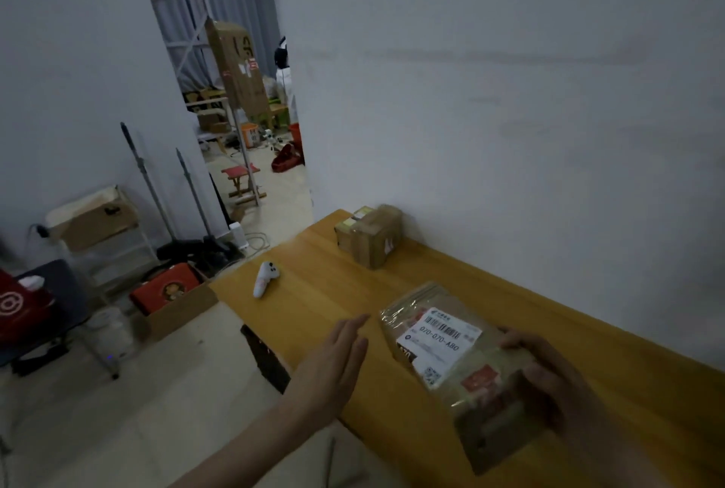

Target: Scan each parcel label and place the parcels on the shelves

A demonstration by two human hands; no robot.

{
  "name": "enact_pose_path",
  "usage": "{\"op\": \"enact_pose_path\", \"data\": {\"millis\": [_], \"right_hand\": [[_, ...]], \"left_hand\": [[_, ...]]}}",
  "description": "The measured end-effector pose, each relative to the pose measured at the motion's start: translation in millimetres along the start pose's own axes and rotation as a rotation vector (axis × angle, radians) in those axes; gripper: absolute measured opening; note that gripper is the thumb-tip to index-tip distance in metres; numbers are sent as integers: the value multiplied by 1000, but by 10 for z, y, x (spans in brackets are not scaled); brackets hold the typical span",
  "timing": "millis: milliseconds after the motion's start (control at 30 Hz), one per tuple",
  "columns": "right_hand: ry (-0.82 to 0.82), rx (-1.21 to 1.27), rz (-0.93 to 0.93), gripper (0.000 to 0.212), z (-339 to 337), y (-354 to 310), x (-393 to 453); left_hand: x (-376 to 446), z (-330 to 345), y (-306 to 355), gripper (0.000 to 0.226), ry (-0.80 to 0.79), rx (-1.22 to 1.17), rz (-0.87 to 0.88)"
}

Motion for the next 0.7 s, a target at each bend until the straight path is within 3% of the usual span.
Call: {"op": "enact_pose_path", "data": {"millis": [133, 233, 333, 467, 567, 700], "right_hand": [[-73, 161, 163, 71, -313, -205, -792], [-50, 287, 181, 62, -568, -300, -1233], [-28, 248, 155, 56, -793, -381, -1548], [37, 219, 151, 61, -1063, -402, -1830], [-15, 212, 131, 56, -1274, -326, -1941], [-70, 288, 55, 39, -1577, -112, -1939]], "left_hand": [[-477, 272, 519, 63, -54, -223, -4], [-690, 517, 915, 60, -183, -435, -16], [-844, 768, 1253, 51, -293, -546, 19], [-927, 1139, 1395, 57, -560, -808, -220], [-928, 1381, 1391, 72, -765, -869, -357], [-840, 1558, 1410, 90, -921, -959, -396]]}}
Point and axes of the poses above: each hand's wrist, its own x-axis towards the middle knuckle, its own z-axis out of the palm, y = z × x, the point moved 4 cm from there along x, towards the middle knuckle, and after that the axes turned 5 degrees about -x, right-handed, at the moved point
